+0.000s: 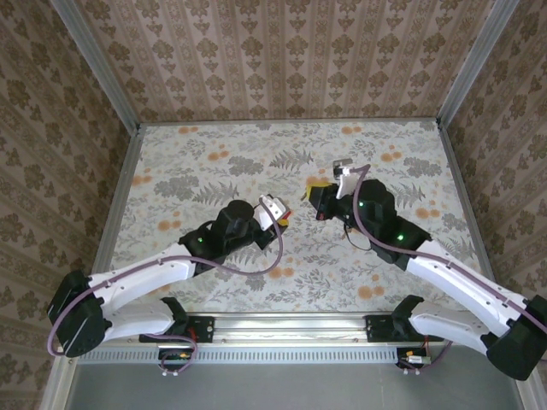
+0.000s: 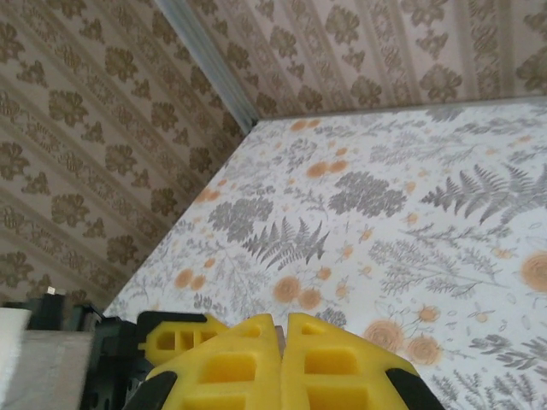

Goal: Unlock with the key

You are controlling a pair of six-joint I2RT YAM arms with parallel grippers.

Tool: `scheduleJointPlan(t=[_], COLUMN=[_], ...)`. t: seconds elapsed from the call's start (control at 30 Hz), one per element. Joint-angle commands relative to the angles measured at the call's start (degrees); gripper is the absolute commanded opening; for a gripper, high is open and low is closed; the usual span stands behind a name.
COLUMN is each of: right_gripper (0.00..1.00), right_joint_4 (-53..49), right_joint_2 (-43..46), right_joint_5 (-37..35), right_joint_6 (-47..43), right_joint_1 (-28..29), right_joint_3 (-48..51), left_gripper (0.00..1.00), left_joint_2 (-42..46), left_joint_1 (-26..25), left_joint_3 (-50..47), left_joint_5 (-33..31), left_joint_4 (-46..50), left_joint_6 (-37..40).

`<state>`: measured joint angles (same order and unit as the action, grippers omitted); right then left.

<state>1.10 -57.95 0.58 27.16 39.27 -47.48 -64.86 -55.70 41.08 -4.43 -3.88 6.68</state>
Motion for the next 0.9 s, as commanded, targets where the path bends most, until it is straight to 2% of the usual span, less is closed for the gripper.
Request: scheduleJointPlan(t=[0.0,0.33,0.87], right_gripper=[0.0,0.0,0.0], right_joint_4=[1.8,1.1,0.84], right_joint_2=[-1.8,-3.92,-7.01], right_joint_5=[-0.82,-4.02,-6.1], right_joint_6=[-0.72,-3.58,-2.28], right_joint_1=[1.69,5.27,6.16], right_joint_3=[-2.23,-3.78,-3.85], left_gripper=[0.37,0.37,0.34], left_joint_2=[0.97,0.37,-0.42], left_joint_1=[-1.48,-2.05,-2.04], left_joint_3=[0.22,0.14,0.84], left_joint_5=[-2.3,-1.9,-3.51], left_joint_4=[-4.47,-5.17,-4.91], left_joint_6=[2.64,2.77,2.3])
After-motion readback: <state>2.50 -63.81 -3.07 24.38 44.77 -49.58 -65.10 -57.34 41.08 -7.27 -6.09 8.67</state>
